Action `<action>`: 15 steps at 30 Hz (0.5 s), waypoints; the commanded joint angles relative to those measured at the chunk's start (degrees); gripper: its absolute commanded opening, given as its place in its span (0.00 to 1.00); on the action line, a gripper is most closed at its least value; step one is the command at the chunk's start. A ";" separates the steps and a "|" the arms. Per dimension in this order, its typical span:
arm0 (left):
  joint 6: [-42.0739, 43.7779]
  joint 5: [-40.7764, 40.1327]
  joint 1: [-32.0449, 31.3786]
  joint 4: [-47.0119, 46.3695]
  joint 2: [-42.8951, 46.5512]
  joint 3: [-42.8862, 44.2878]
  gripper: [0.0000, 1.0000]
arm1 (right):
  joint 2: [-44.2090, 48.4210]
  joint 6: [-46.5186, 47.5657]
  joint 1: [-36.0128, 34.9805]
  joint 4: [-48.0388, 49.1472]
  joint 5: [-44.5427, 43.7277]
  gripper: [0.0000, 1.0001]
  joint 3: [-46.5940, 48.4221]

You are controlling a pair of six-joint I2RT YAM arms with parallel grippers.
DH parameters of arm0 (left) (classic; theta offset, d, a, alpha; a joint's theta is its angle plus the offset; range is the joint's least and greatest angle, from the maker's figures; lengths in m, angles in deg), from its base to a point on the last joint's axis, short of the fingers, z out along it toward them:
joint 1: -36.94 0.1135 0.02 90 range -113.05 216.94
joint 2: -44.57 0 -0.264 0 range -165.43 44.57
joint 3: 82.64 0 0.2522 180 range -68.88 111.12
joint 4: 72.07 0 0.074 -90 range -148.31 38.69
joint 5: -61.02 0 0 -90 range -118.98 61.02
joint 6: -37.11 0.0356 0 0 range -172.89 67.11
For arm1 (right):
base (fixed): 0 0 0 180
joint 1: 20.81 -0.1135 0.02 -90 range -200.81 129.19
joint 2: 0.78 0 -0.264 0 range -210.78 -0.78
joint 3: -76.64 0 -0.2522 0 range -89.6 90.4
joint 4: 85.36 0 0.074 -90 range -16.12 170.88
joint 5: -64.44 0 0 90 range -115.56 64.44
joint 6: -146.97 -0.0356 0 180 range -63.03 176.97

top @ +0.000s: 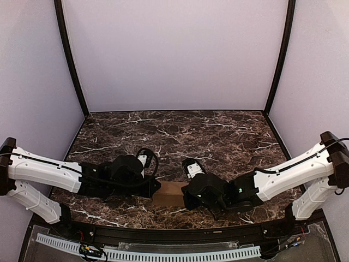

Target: Fold the paper box

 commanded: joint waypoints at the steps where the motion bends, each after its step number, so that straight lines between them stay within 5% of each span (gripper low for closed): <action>1: 1.15 2.28 -0.45 12.73 0.42 -1.05 0.01 | -2.60 0.33 0.81 3.81 5.82 0.00 -1.92; 15: 2.61 -4.45 -0.46 24.26 9.94 1.68 0.01 | -2.73 -1.22 0.91 4.31 7.55 0.00 -4.89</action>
